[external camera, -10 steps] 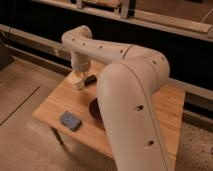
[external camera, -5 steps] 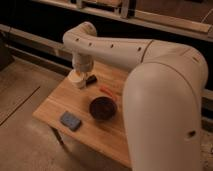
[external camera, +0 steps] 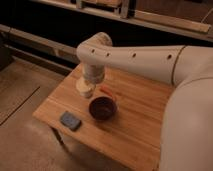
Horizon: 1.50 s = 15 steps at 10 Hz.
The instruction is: Place the ceramic cup in the ceramic bowl
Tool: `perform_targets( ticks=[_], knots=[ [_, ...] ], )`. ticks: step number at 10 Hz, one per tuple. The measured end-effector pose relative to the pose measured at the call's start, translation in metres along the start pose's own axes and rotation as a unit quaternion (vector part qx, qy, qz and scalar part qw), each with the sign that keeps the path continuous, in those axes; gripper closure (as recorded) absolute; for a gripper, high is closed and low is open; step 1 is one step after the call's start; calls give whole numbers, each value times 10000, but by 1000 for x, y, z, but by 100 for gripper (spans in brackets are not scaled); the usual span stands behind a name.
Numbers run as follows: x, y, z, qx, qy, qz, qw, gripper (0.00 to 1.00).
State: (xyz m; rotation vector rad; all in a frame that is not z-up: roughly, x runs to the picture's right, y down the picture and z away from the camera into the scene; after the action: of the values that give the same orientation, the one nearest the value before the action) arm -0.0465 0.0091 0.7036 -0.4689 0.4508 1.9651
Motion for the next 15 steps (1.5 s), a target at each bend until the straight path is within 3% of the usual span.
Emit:
perform_targets(
  ticks=[3,5,15],
  knots=[
    [10,-37,1,156,64,423,9990,100],
    [16,-48,2,227,101,560,9981,100],
    [17,-48,4,238,118,565,9980,100]
  ],
)
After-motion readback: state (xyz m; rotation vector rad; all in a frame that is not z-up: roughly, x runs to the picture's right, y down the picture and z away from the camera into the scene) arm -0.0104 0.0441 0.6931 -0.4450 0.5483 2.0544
